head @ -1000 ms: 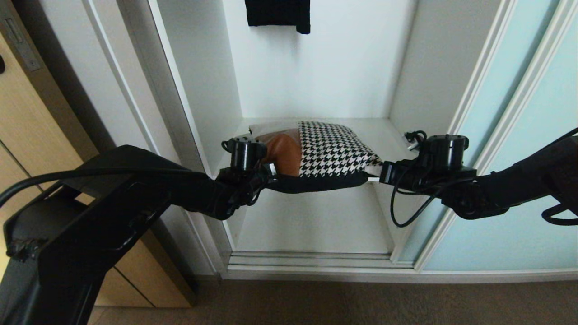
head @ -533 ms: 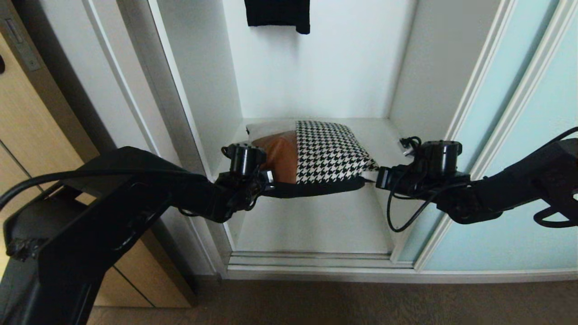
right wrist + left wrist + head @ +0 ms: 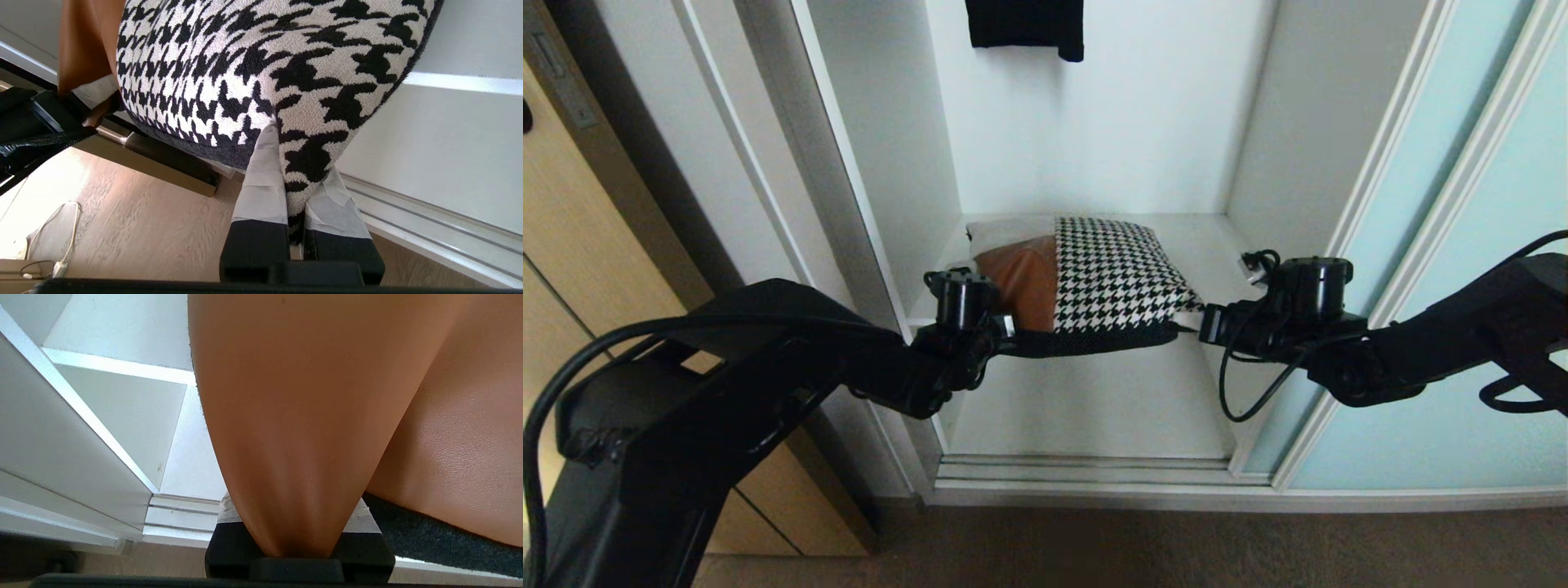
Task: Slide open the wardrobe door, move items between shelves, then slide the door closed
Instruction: Place the pillow on the higher shelf
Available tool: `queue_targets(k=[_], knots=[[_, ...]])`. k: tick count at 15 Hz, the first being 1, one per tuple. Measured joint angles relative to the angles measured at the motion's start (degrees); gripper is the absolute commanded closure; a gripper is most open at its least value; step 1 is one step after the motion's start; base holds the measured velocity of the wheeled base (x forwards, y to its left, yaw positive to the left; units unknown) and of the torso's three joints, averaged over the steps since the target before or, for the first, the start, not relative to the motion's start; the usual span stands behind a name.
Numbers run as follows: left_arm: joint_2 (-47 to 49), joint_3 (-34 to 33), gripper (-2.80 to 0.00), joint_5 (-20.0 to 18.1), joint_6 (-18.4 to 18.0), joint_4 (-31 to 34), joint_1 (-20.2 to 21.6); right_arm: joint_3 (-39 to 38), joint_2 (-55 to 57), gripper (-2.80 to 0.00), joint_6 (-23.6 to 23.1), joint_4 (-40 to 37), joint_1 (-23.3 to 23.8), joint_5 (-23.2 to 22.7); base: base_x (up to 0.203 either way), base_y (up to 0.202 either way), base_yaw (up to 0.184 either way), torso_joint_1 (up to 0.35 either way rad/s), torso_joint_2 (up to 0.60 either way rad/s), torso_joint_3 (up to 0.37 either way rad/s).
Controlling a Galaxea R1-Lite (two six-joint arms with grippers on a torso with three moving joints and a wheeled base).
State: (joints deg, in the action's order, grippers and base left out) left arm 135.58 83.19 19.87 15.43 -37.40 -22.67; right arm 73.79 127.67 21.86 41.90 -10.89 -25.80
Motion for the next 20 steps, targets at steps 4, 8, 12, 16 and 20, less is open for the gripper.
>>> queue_targets(k=[4,8,12,16,20], knots=[[0.09,2.33,0.0,0.0,-0.25,0.42,0.49,-0.06,0.15,0.0,0.07,0.7,0.02,-0.09,0.021,0.0,-0.001,-0.002,0.0,0.002],[-0.07,4.22,0.0,0.07,-1.13,0.7,1.26,0.05,0.13,0.0,0.15,2.2,0.06,-0.05,0.191,0.0,0.001,0.001,0.0,0.001],[-0.06,4.46,0.0,0.09,-1.16,0.8,1.4,-0.17,0.22,0.0,0.18,2.45,0.06,0.02,0.195,0.0,0.0,0.003,0.0,0.002],[0.11,4.41,0.0,0.13,-1.11,0.47,1.4,-0.37,0.24,0.0,0.18,2.45,0.04,0.03,0.168,0.0,0.002,0.003,0.0,0.002],[0.26,4.64,0.0,2.14,-1.3,1.96,1.26,-0.06,0.5,0.0,0.16,1.22,0.17,0.09,0.0,0.0,0.0,0.0,0.0,0.0]])
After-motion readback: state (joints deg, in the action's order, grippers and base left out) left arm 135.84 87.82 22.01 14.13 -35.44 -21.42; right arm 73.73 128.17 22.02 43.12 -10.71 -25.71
